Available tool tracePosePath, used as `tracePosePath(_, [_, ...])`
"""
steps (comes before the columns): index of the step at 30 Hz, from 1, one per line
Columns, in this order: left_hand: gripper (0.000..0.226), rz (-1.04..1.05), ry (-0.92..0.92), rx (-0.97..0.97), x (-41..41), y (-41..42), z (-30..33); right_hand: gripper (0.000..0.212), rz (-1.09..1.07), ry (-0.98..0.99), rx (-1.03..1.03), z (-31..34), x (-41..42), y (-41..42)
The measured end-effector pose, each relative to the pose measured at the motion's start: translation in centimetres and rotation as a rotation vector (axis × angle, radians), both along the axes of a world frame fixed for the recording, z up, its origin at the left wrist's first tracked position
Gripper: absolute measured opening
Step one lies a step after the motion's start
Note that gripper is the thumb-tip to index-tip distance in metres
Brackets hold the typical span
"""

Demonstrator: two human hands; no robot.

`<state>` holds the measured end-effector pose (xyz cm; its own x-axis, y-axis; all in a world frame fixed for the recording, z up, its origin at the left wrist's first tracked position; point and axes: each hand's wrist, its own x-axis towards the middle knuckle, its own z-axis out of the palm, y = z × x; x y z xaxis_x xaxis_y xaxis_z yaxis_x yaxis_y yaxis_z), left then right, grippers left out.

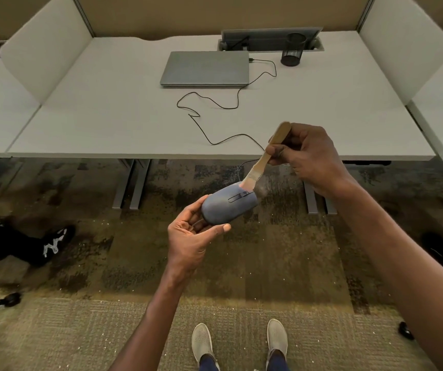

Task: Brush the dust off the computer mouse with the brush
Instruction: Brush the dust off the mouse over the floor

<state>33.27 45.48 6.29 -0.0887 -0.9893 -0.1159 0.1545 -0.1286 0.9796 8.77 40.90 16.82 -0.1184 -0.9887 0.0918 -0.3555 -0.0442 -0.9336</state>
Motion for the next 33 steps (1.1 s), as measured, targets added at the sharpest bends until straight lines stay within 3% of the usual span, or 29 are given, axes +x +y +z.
tracePosePath(3, [0.071, -0.013, -0.002, -0.008, 0.0, 0.1, 0.1, 0.013, -0.013, 0.005, 0.031, -0.3, 0.1, 0.1])
tracePosePath(9, [0.071, -0.023, -0.008, -0.006, 0.0, 0.4, -0.1, 0.014, -0.116, 0.302, -0.007, -0.7, -0.7, 0.0])
tracePosePath(17, [0.071, -0.033, -0.001, -0.005, -0.1, 0.1, 0.0, 0.019, -0.013, 0.099, -0.032, 1.7, 1.3, 0.0])
tracePosePath(27, [0.074, -0.073, -0.009, -0.010, 0.5, 0.2, 0.0, 0.016, -0.070, 0.191, 0.061, 0.3, 0.4, -2.0])
tracePosePath(30, [0.074, -0.073, -0.003, -0.011, 0.6, 0.2, 0.0, 0.016, -0.122, 0.311, 0.042, -0.2, 0.1, -2.2])
tracePosePath(33, [0.073, -0.080, -0.001, -0.008, 0.5, 0.0, 0.1, 0.018, -0.145, 0.293, -0.010, 0.2, 0.4, -2.1])
